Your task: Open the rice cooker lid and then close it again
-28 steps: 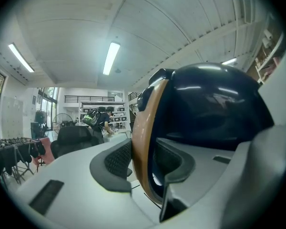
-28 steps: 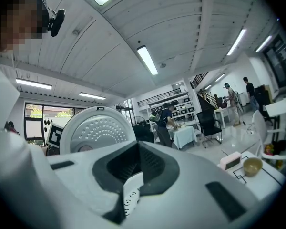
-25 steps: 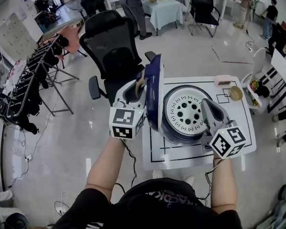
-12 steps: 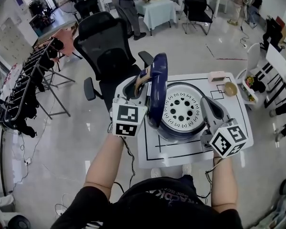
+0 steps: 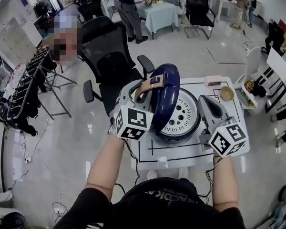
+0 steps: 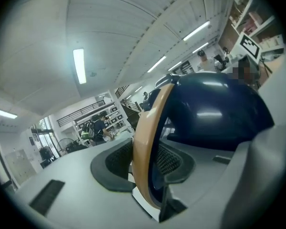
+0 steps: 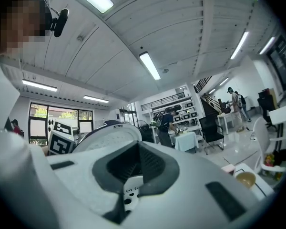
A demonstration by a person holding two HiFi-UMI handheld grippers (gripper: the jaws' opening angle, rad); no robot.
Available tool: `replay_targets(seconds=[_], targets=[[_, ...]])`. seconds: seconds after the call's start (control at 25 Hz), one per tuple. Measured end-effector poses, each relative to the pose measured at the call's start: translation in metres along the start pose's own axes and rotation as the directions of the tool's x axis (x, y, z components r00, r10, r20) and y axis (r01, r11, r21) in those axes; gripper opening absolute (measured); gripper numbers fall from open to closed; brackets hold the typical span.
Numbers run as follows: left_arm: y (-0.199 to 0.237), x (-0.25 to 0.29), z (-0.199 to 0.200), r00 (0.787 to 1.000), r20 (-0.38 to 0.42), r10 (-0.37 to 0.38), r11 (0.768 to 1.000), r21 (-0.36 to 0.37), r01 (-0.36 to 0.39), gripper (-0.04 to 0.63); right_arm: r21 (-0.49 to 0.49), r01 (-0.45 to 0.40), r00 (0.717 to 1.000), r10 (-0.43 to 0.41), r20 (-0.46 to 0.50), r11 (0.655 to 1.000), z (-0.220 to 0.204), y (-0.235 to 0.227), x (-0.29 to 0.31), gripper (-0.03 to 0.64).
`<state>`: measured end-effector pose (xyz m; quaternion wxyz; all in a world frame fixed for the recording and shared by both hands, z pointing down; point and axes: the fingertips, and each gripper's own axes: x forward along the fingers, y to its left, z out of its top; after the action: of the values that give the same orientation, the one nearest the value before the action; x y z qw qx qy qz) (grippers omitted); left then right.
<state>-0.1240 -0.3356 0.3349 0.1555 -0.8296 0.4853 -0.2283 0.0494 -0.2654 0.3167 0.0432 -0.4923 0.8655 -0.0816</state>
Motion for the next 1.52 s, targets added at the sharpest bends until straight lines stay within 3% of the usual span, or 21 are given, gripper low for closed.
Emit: replay_targets(seconds=[0.36,0.76,1.24,1.52], targets=[[-0.034,0.015,0.012,0.998,-0.064,-0.009,0.986,0.164,0.02,0.129,-0.009,-0.045,0.999,0.045,0.001,0.999,0.009,-0.021,-0.001,0.002],[-0.074,0.031,0.02,0.991,-0.137,0.005,0.935,0.351,0.044,0.13,-0.044,-0.121,0.993,0.121,-0.008,0.992,0.016,-0.022,0.004,0.002],[-0.11,0.044,0.014,0.982,-0.189,0.005,0.871,0.483,0.089,0.138,-0.151,-0.242,0.957,0.209,-0.203,0.958,-0.024,-0.007,0.023,0.002],[-0.125,0.053,0.011,0.976,-0.216,-0.003,0.853,0.509,0.115,0.145,-0.164,-0.261,0.939,0.211,-0.272,0.951,-0.042,-0.016,0.025,0.002]])
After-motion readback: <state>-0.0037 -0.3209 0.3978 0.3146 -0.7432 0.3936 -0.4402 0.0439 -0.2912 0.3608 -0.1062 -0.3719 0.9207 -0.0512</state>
